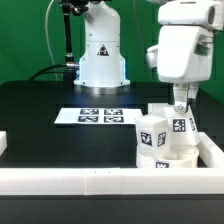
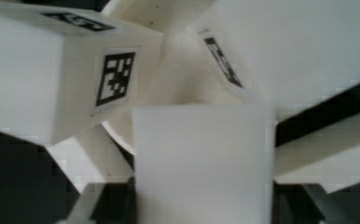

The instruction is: Assemble stool

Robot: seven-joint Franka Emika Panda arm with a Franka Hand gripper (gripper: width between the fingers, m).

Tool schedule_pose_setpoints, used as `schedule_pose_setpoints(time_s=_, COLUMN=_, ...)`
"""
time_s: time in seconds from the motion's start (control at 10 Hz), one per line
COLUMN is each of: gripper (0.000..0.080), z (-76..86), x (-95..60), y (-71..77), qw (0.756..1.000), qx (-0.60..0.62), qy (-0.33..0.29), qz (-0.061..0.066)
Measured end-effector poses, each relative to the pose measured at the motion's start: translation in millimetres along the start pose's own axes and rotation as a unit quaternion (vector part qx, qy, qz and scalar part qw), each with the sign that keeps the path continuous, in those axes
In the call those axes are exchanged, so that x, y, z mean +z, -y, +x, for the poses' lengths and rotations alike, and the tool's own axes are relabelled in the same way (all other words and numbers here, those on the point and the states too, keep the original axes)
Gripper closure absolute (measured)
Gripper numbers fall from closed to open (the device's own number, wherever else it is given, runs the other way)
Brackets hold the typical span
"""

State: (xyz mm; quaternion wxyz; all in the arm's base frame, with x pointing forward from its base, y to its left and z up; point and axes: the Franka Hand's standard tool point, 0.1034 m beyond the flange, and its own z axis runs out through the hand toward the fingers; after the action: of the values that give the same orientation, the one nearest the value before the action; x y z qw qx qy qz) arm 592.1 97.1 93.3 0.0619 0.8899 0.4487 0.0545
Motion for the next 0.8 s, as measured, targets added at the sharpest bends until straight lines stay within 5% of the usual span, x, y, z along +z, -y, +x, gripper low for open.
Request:
schedule_pose_setpoints(time_s=0.5, gripper=0.0464, z=2.4, x=0.1, y=-1.8, qw=0.987, qx=0.161, qy=-0.009, qz=-0.001)
schedule_pose_setpoints(time_s=0.8, gripper=0.0464, z=1.8, x=0.0, y=-0.3, qw=0.937, qx=0.348, qy=0.004, qz=0.031)
